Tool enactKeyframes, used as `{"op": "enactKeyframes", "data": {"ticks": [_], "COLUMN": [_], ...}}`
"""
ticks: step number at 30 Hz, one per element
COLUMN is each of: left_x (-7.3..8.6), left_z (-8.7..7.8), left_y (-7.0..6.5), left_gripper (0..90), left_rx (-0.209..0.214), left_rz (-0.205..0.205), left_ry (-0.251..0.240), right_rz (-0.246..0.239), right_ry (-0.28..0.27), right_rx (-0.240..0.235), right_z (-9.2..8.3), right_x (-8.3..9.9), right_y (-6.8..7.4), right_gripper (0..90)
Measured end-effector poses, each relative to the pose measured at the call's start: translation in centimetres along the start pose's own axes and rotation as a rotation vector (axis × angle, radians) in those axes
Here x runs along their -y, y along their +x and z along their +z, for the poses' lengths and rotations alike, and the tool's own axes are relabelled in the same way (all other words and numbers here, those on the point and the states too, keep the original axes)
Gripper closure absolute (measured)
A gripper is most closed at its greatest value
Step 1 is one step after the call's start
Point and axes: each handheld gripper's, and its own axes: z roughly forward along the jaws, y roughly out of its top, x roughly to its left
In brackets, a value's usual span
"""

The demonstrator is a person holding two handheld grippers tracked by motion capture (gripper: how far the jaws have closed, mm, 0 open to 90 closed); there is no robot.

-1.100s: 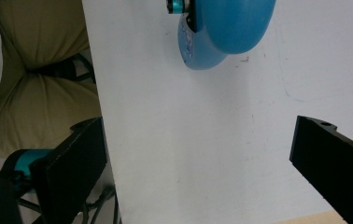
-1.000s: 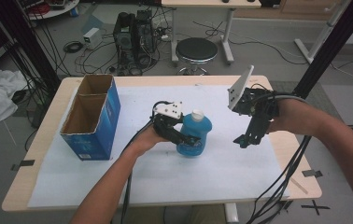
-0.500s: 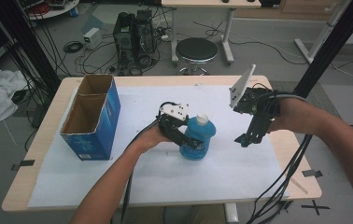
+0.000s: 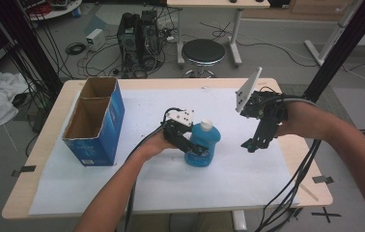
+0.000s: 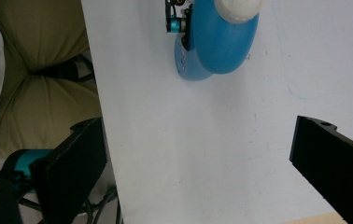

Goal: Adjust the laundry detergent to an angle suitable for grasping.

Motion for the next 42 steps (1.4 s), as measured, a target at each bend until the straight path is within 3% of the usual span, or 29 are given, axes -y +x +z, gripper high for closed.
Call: {"op": "enactKeyframes", "data": {"ticks": [1, 2, 5, 6, 8, 10, 12, 17, 18, 22, 23, 24, 29, 35, 37, 39, 42], "left_x": [0.1, 0.2, 0.4, 0.4, 0.7, 1.0, 1.1, 1.0, 1.0, 0.9, 0.9, 0.9, 0.6, 0.6, 0.5, 0.5, 0.7], "left_z": [-0.1, 0.1, -0.1, -0.2, -0.2, -0.1, -0.1, -0.4, -0.5, -0.7, -0.9, -1.0, -2.1, -3.3, -3.6, -4.1, -4.7], "left_y": [0.0, -0.3, -0.4, -0.3, -0.3, -0.4, -0.4, -0.6, -0.5, -0.9, -0.9, -1.1, -1.8, -2.8, -3.2, -3.5, -3.7], "left_gripper": [44.1, 43.9, 43.4, 43.0, 40.4, 31.3, 31.3, 27.6, 27.5, 27.4, 27.4, 27.4, 27.4, 27.0, 17.8, 17.9, 17.9], "left_rx": [0.004, 0.002, -0.004, -0.003, 0.006, 0.007, 0.007, -0.005, -0.015, -0.018, -0.023, -0.028, -0.054, -0.071, -0.086, -0.078, -0.099], "left_rz": [-0.008, -0.058, -0.052, -0.034, -0.057, -0.099, -0.106, -0.12, -0.1, -0.109, -0.092, -0.115, -0.094, -0.113, -0.126, -0.132, -0.123], "left_ry": [-0.001, -0.042, -0.032, -0.01, -0.002, 0.002, -0.003, -0.008, -0.01, -0.011, 0.005, -0.006, -0.015, -0.038, -0.032, -0.05, -0.058], "right_rz": [-0.003, -0.002, -0.005, -0.01, -0.015, -0.015, -0.016, -0.018, -0.017, -0.021, -0.021, -0.02, -0.027, -0.019, -0.027, -0.049, -0.029], "right_ry": [-0.002, -0.006, -0.005, -0.009, -0.006, -0.001, -0.009, -0.004, -0.006, -0.01, -0.011, -0.012, -0.018, -0.022, -0.023, -0.033, -0.029], "right_rx": [0.0, 0.002, 0.001, 0.001, 0.002, 0.003, 0.002, 0.005, 0.006, 0.011, 0.011, 0.01, 0.017, 0.023, 0.023, 0.024, 0.028], "right_z": [0.0, 0.0, 0.0, 0.0, 0.0, 0.0, 0.1, -0.1, -0.1, -0.1, -0.1, -0.1, -0.3, -0.5, -0.6, -0.6, -0.8], "right_x": [0.0, 0.0, -0.2, -0.2, -0.3, -0.4, -0.4, -0.4, -0.3, -0.3, -0.3, -0.3, -0.4, -0.5, -0.6, -0.7, -0.8], "right_y": [0.1, 0.1, 0.3, 0.3, 0.3, 0.3, 0.4, 0.4, 0.4, 0.4, 0.4, 0.5, 0.8, 1.1, 1.2, 1.0, 1.2], "right_gripper": [3.2, 3.2, 3.2, 3.2, 3.2, 3.1, 3.2, 3.2, 3.2, 3.2, 3.2, 3.2, 3.2, 3.2, 3.1, 3.2, 3.2]}}
